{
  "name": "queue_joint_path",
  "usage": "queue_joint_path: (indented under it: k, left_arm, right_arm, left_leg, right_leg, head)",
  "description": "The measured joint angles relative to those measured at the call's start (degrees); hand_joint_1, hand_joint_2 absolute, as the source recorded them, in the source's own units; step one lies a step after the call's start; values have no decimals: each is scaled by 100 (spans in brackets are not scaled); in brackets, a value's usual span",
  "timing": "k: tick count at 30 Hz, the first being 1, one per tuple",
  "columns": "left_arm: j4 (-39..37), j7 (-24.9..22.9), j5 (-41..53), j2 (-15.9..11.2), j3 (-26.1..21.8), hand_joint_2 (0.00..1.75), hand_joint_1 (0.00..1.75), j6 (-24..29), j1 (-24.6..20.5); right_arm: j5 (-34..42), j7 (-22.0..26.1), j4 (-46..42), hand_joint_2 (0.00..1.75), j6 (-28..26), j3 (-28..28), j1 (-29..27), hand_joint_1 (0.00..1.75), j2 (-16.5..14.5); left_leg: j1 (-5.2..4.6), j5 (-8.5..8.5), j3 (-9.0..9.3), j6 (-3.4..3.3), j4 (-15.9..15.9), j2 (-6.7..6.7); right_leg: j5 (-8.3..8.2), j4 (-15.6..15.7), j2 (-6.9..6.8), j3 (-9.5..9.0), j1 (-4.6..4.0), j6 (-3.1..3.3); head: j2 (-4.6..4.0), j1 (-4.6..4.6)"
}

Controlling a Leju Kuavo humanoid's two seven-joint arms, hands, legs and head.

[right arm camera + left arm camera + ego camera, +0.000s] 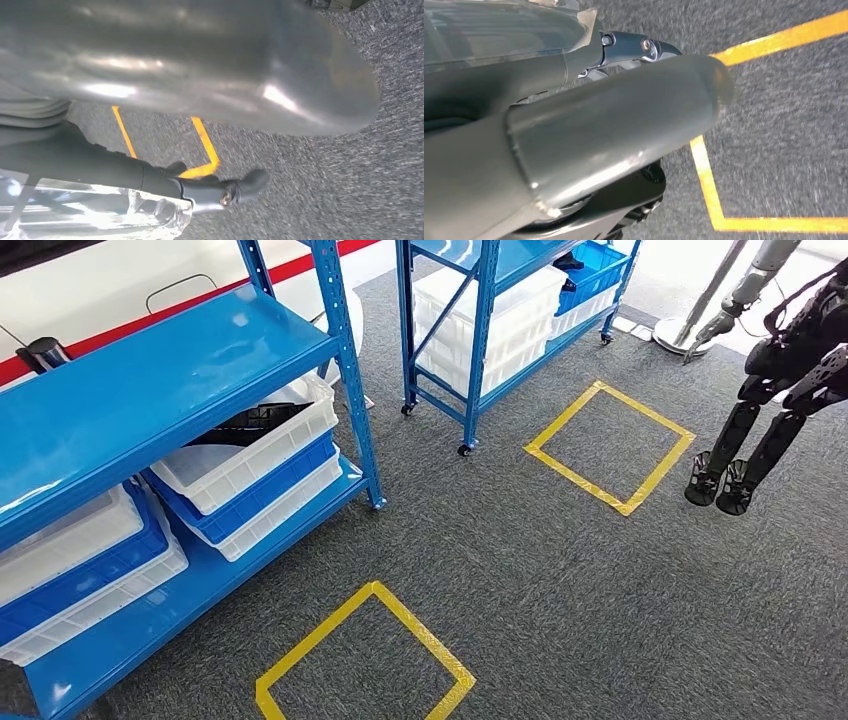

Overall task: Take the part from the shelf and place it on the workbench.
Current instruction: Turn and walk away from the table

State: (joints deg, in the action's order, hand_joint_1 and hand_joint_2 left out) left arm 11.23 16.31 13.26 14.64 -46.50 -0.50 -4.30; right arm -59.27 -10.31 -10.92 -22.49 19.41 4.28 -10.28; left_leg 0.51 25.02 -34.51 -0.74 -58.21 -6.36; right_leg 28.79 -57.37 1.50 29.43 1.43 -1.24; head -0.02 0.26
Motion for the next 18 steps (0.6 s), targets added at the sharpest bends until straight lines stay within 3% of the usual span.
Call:
queue_joint_path:
  k: [1, 3, 5, 6, 7, 8, 10, 12, 14, 15, 16, 18]
  left_arm:
    - [0, 0, -1, -2, -2, 0, 0, 1, 3]
    - [0, 0, 0, -2, -4, 0, 0, 2, -6]
    - [0, 0, 0, -2, -8, 0, 0, 2, -10]
    - [0, 0, -1, -2, -9, 0, 0, 2, -6]
    - [0, 0, -4, -3, -11, 0, 0, 3, -1]
    - [0, 0, -8, -3, -14, 0, 0, 5, 3]
    - [0, -1, -16, -5, -16, 0, 0, 9, -5]
    - [0, -2, -27, -4, -17, 0, 0, 6, -25]
    - [0, -2, -37, -1, -19, 0, 0, 2, -34]
    - [0, -3, -40, 3, -20, 0, 0, 1, -30]
    - [0, -3, -43, 8, -21, 0, 0, 3, -32]
    - [0, -5, -50, 19, -24, 0, 0, 4, -43]
  right_arm:
    - [-1, 0, 0, 0, 0, 0, -2, 0, -2]
    - [-3, 1, 1, 0, 0, 0, -18, 0, -2]
    - [-3, 1, 1, 0, 0, 0, -36, 0, 2]
    - [-4, 1, 1, 0, 0, 0, -39, 0, 3]
    - [-7, 1, 1, 0, 0, 0, -37, 0, 2]
    - [-12, 1, 1, 0, 1, -1, -33, 0, 0]
    - [-39, -4, 1, 0, 14, -4, -16, 0, -4]
    - [-73, -14, 0, 0, 47, -15, 2, 0, -2]
    - [-92, -25, -4, 0, 78, -26, 21, 0, -1]
    - [-98, -29, -7, 0, 85, -30, 33, 0, -1]
    - [-103, -32, -9, 0, 90, -32, 42, 0, -2]
    - [-103, -45, -12, 0, 94, -35, 50, 0, 3]
  left_leg:
    - [4, 91, -59, 22, -128, 147]
    - [2, 464, -334, 55, -747, 480]
    - [12, 803, -685, 76, -1505, 589]
    - [14, 832, -758, 78, -1675, 606]
    - [15, 754, -714, 74, -1615, 625]
    - [13, 590, -546, 60, -1325, 666]
    - [-23, 277, -82, 6, -506, 941]
    - [-74, 183, 142, -49, -67, 1129]
    - [-96, 182, 132, -98, -17, 1010]
    - [-84, 159, 143, -129, 12, 938]
    - [-65, 125, 155, -171, 44, 863]
    - [-27, 69, 164, -231, 87, 710]
  right_leg:
    - [-14, 7, -58, 2, 5, 48]
    - [-21, 14, -201, 11, -18, 130]
    - [-13, 12, -368, 28, -53, 167]
    - [-9, 11, -449, 34, -63, 171]
    - [-6, 11, -520, 33, -68, 174]
    - [-2, 11, -589, 27, -72, 177]
    - [19, 7, -705, 3, -102, 164]
    - [47, 4, -807, -15, -145, 125]
    - [64, 20, -923, -46, -168, 76]
    - [88, 0, -884, -45, -163, 49]
    - [155, -95, -760, -15, -158, 35]
    - [422, -610, -391, 215, -127, 48]
  head:
    - [0, -12]
    - [0, -33]
    - [0, -44]
    - [0, -45]
    - [0, -46]
    - [0, -46]
    - [0, -50]
    - [0, -43]
    - [0, -33]
    - [0, -31]
    - [0, -25]
    - [0, -5]
